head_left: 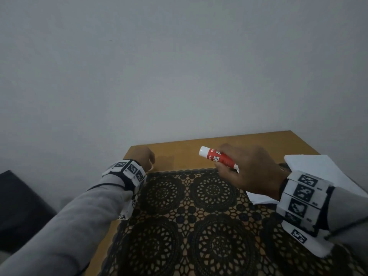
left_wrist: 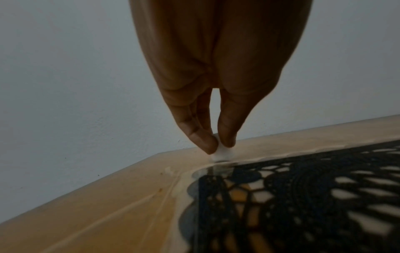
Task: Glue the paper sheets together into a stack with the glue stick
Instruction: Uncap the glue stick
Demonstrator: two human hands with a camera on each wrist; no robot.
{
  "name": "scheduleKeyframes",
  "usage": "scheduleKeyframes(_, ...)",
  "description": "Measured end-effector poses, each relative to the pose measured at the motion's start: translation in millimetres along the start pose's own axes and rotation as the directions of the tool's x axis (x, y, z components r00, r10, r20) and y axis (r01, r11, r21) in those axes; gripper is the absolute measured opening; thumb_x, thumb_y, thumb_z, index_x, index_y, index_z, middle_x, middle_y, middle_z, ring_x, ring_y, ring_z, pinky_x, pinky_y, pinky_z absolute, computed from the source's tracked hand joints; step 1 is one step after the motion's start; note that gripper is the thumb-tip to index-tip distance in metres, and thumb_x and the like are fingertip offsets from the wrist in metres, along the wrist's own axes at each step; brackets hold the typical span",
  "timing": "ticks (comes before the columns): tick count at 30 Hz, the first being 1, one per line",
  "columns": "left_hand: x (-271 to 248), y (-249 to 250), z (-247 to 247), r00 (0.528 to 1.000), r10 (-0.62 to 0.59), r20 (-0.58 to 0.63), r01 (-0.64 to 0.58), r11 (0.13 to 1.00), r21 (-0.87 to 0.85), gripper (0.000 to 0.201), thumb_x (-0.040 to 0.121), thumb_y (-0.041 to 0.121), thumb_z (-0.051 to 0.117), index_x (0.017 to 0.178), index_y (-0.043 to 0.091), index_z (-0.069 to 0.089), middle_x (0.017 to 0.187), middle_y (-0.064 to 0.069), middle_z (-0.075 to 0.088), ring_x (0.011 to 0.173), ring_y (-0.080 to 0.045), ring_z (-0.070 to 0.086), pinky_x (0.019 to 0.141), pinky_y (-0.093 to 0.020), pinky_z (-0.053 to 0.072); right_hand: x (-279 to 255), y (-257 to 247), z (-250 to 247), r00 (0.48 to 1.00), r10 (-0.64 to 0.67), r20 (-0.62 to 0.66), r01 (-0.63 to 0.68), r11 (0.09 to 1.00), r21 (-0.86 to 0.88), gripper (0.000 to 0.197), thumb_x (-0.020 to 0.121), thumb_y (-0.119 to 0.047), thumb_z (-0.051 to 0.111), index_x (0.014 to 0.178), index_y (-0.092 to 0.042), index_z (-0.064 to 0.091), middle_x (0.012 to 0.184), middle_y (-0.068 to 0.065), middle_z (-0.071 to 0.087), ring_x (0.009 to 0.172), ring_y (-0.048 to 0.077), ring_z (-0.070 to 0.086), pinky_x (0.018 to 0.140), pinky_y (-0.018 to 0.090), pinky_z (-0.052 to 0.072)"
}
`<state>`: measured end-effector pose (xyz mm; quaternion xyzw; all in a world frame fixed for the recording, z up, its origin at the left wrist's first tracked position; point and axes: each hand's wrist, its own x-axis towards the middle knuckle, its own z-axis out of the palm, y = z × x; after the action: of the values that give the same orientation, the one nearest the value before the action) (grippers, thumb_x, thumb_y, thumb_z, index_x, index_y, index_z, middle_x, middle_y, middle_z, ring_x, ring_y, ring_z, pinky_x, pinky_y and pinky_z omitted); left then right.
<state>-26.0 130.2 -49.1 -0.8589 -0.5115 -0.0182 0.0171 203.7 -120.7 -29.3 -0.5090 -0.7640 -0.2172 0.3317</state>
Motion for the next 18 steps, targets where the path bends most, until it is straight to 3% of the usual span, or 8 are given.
scheduleKeyframes(4, -4.7, -2.4, 7.4, 1.0, -0.03, 0.002, 0.03, 0.998, -0.061, 0.027, 0.084, 0.01, 0.062, 0.11, 0.016, 0.064, 0.117, -0.009, 0.061, 0.106, -0.024, 0.057, 0.089, -0.028, 0.046, -4.4, -1.4, 4.9, 0.983, 0.18, 0.041, -0.184, 0.974, 0.135, 0.042, 0.088, -0.049, 0.05, 0.109, -0.014, 0.063, 0.083, -0.003, 0.067, 0.059, 0.008, 0.057, 0.051, 0.021, 0.05)
scheduleKeyframes(7, -15.6, 5.9, -1.0, 0.999, -0.017, -0.038, 0.012, 0.993, -0.118, 0.042, 0.085, 0.018, 0.065, 0.126, 0.016, 0.053, 0.123, -0.008, 0.058, 0.109, -0.023, 0.055, 0.086, -0.028, 0.044, -0.4, 1.8, 1.1, 0.948, 0.314, 0.044, -0.315, 0.917, 0.243, 0.036, 0.092, -0.044, 0.054, 0.115, -0.017, 0.063, 0.082, -0.016, 0.058, 0.067, 0.006, 0.059, 0.058, 0.013, 0.044)
scheduleKeyframes(10, -42.2, 39.7, -29.1, 0.987, 0.077, -0.143, -0.128, 0.911, -0.392, 0.039, 0.086, 0.023, 0.066, 0.123, 0.02, 0.053, 0.114, -0.003, 0.062, 0.098, -0.019, 0.06, 0.076, -0.027, 0.047, 6.5, 4.7, -2.8, 0.93, 0.364, 0.057, -0.36, 0.865, 0.35, 0.033, 0.096, -0.042, 0.051, 0.118, -0.019, 0.061, 0.086, -0.013, 0.06, 0.075, 0.008, 0.057, 0.06, 0.014, 0.042)
scheduleKeyframes(11, -53.5, 55.3, -40.0, 0.983, 0.122, -0.138, -0.18, 0.799, -0.574, 0.034, 0.086, 0.02, 0.067, 0.118, 0.02, 0.055, 0.107, -0.002, 0.064, 0.091, -0.018, 0.062, 0.073, -0.028, 0.049, 8.5, 5.1, -3.0, 0.924, 0.378, 0.057, -0.369, 0.843, 0.391, 0.031, 0.096, -0.039, 0.051, 0.117, -0.019, 0.06, 0.088, -0.009, 0.062, 0.077, 0.009, 0.057, 0.062, 0.015, 0.041)
scheduleKeyframes(12, -65.9, 71.8, -49.4, 0.978, 0.178, -0.104, -0.194, 0.617, -0.763, 0.03, 0.086, 0.017, 0.069, 0.114, 0.018, 0.058, 0.1, -0.004, 0.065, 0.085, -0.019, 0.063, 0.071, -0.029, 0.051, 10.1, 3.9, -3.5, 0.914, 0.401, 0.061, -0.387, 0.817, 0.428, 0.028, 0.096, -0.037, 0.052, 0.116, -0.019, 0.059, 0.09, -0.006, 0.063, 0.078, 0.009, 0.056, 0.063, 0.015, 0.041)
scheduleKeyframes(14, -90.8, 102.0, -62.9, 0.961, 0.276, -0.036, -0.109, 0.253, -0.961, 0.027, 0.084, 0.017, 0.07, 0.109, 0.013, 0.062, 0.092, -0.008, 0.065, 0.077, -0.02, 0.061, 0.069, -0.031, 0.051, 11.2, -1.9, -4.0, 0.891, 0.447, 0.08, -0.432, 0.78, 0.453, 0.024, 0.097, -0.034, 0.052, 0.114, -0.018, 0.056, 0.094, -0.005, 0.063, 0.082, 0.007, 0.056, 0.065, 0.015, 0.043)
scheduleKeyframes(16, -109.2, 126.4, -66.7, 0.943, 0.329, -0.042, -0.063, 0.053, -0.997, 0.032, 0.081, 0.026, 0.071, 0.107, 0.008, 0.064, 0.09, -0.008, 0.064, 0.074, -0.018, 0.059, 0.067, -0.029, 0.049, 10.0, -11.3, -5.3, 0.881, 0.459, 0.111, -0.457, 0.768, 0.448, 0.02, 0.098, -0.032, 0.052, 0.111, -0.017, 0.052, 0.095, -0.003, 0.063, 0.083, 0.008, 0.056, 0.067, 0.021, 0.045)
scheduleKeyframes(18, -122.6, 145.0, -67.4, 0.94, 0.325, -0.106, -0.084, -0.079, -0.993, 0.038, 0.077, 0.031, 0.069, 0.104, 0.005, 0.064, 0.086, -0.007, 0.064, 0.073, -0.015, 0.059, 0.066, -0.027, 0.049, 7.4, -22.1, -9.8, 0.88, 0.451, 0.15, -0.466, 0.754, 0.463, 0.017, 0.098, -0.03, 0.052, 0.109, -0.018, 0.046, 0.097, -0.002, 0.063, 0.082, 0.007, 0.059, 0.069, 0.025, 0.048)
